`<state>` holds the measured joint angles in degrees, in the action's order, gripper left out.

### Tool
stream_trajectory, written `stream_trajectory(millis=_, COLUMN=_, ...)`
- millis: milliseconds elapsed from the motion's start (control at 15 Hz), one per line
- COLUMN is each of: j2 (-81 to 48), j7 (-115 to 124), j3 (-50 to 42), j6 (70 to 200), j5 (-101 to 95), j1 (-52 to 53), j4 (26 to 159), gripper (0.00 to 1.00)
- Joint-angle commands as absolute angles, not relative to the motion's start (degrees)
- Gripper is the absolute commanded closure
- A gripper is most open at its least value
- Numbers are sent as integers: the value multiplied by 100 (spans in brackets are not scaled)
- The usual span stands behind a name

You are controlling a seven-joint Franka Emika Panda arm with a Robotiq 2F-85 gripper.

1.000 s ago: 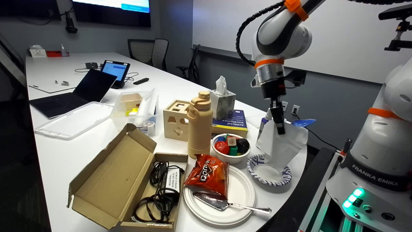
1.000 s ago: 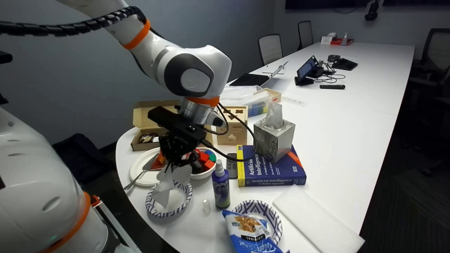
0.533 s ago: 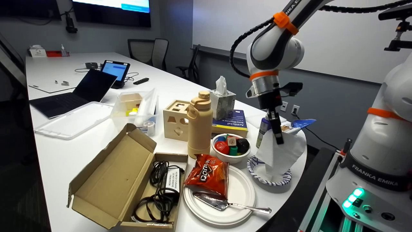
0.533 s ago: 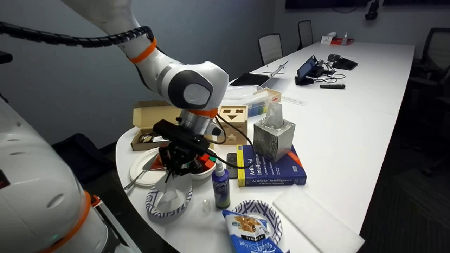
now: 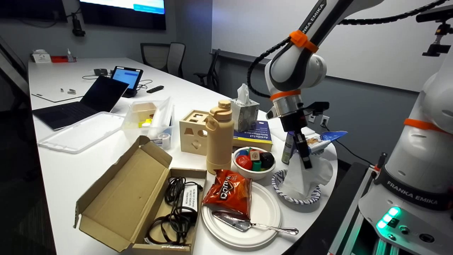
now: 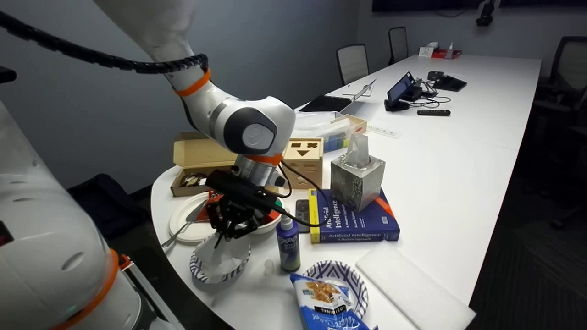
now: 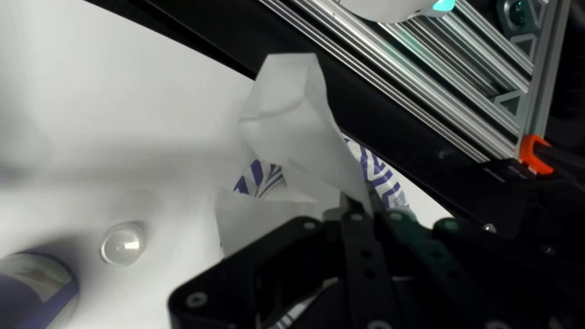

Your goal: Clean the plate using the paper towel

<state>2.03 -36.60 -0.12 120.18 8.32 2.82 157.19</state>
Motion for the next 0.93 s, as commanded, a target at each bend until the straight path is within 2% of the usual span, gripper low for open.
stream_trajectory(millis=0, j2=-190, j7=-3938, j3=196, j6=12022, j5=767, j1=376, j4=15513, gripper=100)
stream_trajectory(millis=867, j2=-373, j7=-4068, j3=381, j6=12349, j5=1024, j1=338, j4=15546, gripper=100)
